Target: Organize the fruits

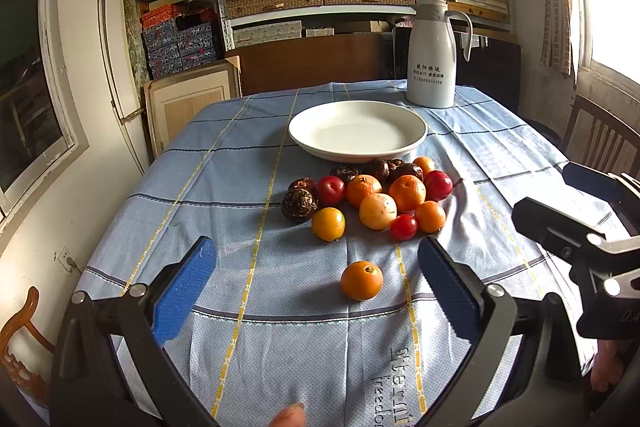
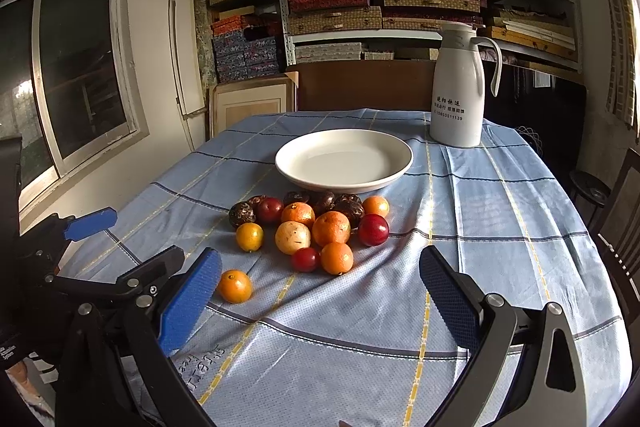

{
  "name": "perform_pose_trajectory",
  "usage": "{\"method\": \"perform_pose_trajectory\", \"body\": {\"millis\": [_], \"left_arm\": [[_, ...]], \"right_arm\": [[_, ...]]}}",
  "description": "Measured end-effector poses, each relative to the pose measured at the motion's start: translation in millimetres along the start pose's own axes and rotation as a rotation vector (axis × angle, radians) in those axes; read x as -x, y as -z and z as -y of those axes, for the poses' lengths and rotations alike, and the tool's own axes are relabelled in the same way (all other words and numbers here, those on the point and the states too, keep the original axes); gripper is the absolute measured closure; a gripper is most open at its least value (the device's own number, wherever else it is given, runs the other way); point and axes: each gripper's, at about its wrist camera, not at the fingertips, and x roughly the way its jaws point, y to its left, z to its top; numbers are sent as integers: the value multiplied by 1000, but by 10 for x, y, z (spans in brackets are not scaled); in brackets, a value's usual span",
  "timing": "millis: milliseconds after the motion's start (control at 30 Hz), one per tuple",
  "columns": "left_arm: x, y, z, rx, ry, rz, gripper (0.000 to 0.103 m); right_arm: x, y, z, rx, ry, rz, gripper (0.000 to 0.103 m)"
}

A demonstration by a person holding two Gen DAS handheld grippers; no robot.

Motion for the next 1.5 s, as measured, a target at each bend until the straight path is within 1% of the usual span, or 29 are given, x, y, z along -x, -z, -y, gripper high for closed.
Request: {"method": "perform_pose_trajectory", "body": {"millis": [533, 1500], "left_arm": [[49, -10, -23, 2, 0, -5, 4], [-7, 37, -7, 2, 0, -9, 4]], "right_arm": [[5, -7, -25, 4, 0, 3, 4], [11, -18, -104, 15, -6, 10, 4]]}}
